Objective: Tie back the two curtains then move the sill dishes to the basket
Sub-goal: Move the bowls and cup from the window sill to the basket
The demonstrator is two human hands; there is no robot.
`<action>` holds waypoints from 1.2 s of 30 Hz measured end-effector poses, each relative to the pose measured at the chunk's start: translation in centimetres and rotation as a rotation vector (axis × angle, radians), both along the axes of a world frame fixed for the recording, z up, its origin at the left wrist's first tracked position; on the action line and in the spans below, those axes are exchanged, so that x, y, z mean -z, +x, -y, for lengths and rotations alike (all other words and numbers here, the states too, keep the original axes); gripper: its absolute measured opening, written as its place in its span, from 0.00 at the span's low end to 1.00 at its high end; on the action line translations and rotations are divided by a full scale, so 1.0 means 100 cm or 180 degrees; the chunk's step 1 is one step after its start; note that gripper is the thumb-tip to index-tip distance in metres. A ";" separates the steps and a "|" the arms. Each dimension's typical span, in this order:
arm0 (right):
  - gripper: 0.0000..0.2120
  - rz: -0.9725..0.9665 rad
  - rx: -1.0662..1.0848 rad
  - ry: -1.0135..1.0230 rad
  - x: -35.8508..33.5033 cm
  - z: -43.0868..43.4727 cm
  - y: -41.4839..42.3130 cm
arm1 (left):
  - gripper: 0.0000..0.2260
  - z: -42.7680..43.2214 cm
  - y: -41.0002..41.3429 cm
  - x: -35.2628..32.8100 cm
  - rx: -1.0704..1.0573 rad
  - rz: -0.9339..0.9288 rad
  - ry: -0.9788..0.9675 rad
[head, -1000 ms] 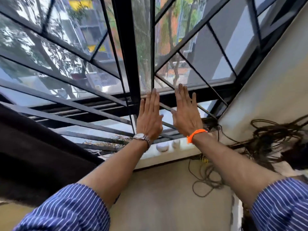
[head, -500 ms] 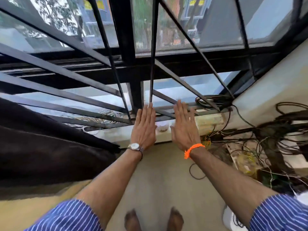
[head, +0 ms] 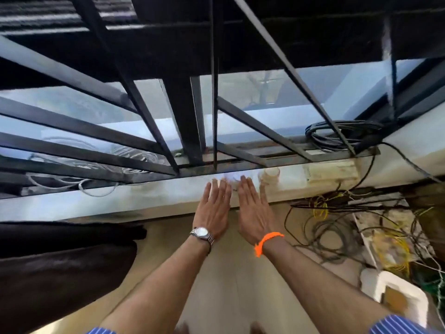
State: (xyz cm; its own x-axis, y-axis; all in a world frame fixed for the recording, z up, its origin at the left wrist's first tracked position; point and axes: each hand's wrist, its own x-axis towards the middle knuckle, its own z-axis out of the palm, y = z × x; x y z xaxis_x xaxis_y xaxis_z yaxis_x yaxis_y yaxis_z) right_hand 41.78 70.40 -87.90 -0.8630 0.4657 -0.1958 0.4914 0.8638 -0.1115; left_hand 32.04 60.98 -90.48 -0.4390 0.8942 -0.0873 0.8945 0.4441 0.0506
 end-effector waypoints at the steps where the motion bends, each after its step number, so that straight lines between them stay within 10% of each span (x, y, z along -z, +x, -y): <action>1: 0.36 0.0019 0.0058 -0.0010 0.011 -0.001 -0.002 | 0.29 -0.002 -0.002 0.010 -0.0019 0.0029 0.0021; 24: 0.37 -0.0676 0.1569 -0.0835 0.077 -0.048 -0.039 | 0.26 -0.058 -0.045 0.097 -0.0135 -0.0090 0.0200; 36: 0.30 -0.0548 0.1228 -0.1097 0.082 -0.060 -0.043 | 0.20 -0.064 -0.045 0.093 -0.0258 -0.0176 -0.0047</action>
